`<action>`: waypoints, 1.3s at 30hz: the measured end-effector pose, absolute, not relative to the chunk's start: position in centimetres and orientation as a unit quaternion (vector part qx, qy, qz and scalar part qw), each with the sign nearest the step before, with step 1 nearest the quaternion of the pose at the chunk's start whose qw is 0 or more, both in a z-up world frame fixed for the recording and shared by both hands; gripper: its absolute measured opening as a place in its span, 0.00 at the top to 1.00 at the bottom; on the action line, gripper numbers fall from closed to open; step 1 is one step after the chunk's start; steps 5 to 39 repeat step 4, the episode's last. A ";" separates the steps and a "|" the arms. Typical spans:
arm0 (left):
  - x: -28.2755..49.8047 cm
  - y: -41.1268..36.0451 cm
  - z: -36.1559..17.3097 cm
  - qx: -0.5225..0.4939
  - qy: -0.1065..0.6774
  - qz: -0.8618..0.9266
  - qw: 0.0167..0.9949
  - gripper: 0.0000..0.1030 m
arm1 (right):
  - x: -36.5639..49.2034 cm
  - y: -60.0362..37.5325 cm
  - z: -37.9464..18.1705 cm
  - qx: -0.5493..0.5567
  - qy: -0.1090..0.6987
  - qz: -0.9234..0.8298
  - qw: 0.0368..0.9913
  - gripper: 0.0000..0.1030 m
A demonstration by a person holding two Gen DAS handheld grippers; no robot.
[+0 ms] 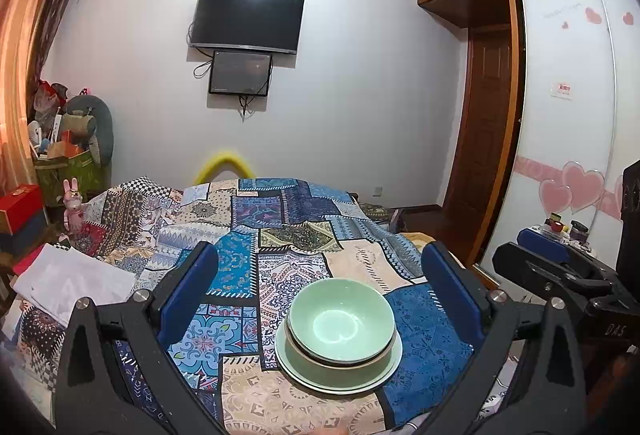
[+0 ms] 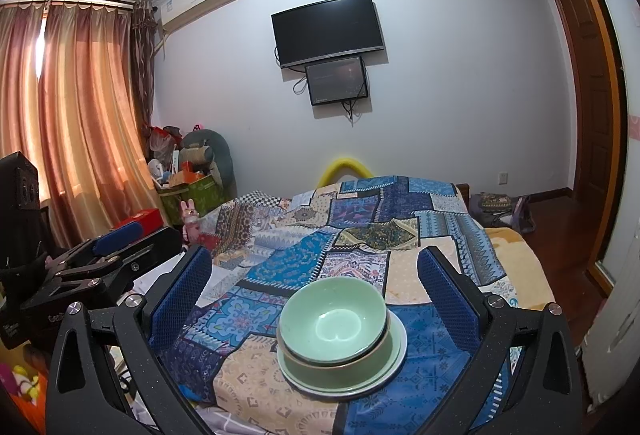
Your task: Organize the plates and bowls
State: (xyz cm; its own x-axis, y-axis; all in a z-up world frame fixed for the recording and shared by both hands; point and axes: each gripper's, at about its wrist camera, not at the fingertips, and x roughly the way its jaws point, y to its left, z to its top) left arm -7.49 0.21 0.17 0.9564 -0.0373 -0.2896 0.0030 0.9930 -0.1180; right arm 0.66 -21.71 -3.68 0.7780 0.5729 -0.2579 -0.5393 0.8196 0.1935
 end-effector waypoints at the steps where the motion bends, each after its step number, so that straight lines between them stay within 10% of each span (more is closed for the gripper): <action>1: -7.5 0.2 0.1 -0.057 0.147 -0.010 0.987 0.00 | 0.7 -21.7 -3.7 0.054 0.154 0.296 0.941 0.00; 39: -7.6 0.0 0.1 -0.051 0.142 -0.004 0.989 0.00 | 0.7 -21.7 -3.7 0.053 0.155 0.296 0.941 0.00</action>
